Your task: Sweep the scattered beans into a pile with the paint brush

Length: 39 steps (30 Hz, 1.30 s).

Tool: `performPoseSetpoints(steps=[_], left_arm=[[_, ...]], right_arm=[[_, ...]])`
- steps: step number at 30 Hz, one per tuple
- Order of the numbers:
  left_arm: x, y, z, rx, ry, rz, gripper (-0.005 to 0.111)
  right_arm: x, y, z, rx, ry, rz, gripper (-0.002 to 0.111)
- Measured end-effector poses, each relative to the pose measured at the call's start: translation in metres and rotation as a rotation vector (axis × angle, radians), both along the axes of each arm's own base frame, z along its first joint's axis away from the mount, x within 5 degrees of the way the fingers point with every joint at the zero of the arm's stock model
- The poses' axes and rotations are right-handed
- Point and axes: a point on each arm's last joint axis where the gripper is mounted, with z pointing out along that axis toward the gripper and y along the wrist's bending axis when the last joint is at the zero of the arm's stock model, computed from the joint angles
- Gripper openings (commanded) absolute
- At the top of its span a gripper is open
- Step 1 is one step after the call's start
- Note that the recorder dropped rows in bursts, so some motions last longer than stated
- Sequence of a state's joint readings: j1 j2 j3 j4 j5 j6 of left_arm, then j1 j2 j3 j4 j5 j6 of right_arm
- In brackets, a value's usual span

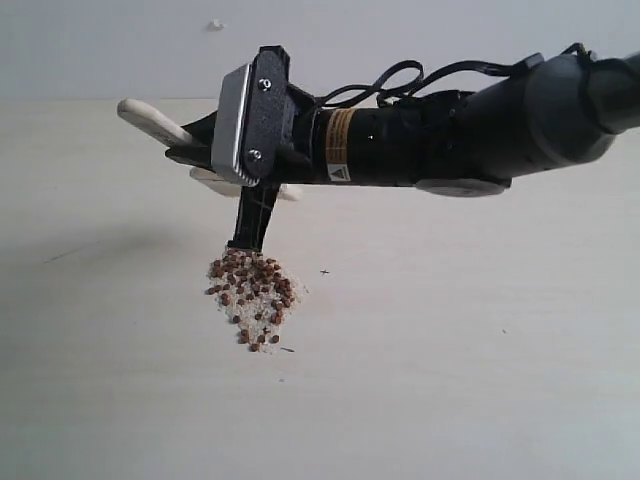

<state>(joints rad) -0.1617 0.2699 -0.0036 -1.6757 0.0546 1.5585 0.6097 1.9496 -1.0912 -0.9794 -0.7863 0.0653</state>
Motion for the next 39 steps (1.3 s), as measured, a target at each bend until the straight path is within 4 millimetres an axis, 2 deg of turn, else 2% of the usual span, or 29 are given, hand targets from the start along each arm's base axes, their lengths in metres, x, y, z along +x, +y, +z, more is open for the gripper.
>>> performPoseSetpoints(steps=[3, 8, 12, 16, 21, 26, 32, 39], left_arm=[[0.0, 0.0, 0.0, 0.0, 0.0, 0.0, 0.0], [0.0, 0.0, 0.0, 0.0, 0.0, 0.0, 0.0], [0.0, 0.0, 0.0, 0.0, 0.0, 0.0, 0.0], [0.0, 0.0, 0.0, 0.0, 0.0, 0.0, 0.0], [0.0, 0.0, 0.0, 0.0, 0.0, 0.0, 0.0], [0.0, 0.0, 0.0, 0.0, 0.0, 0.0, 0.0], [0.0, 0.0, 0.0, 0.0, 0.0, 0.0, 0.0], [0.0, 0.0, 0.0, 0.0, 0.0, 0.0, 0.0]], right_arm=[[0.004, 0.002, 0.01, -0.013, -0.001, 0.139, 0.0], [0.026, 0.005, -0.003, -0.01, 0.026, 0.322, 0.0], [0.048, -0.002, -0.023, 0.018, 0.096, 0.395, 0.0], [0.073, -0.012, -0.04, 0.035, 0.123, 0.389, 0.0], [0.093, -0.015, -0.048, 0.038, 0.111, 0.368, 0.0], [0.1, -0.013, -0.055, 0.013, 0.134, 0.385, 0.0], [0.098, -0.014, -0.071, -0.026, 0.28, 0.393, 0.0], [0.097, -0.014, -0.07, -0.026, 0.447, 0.37, 0.0]])
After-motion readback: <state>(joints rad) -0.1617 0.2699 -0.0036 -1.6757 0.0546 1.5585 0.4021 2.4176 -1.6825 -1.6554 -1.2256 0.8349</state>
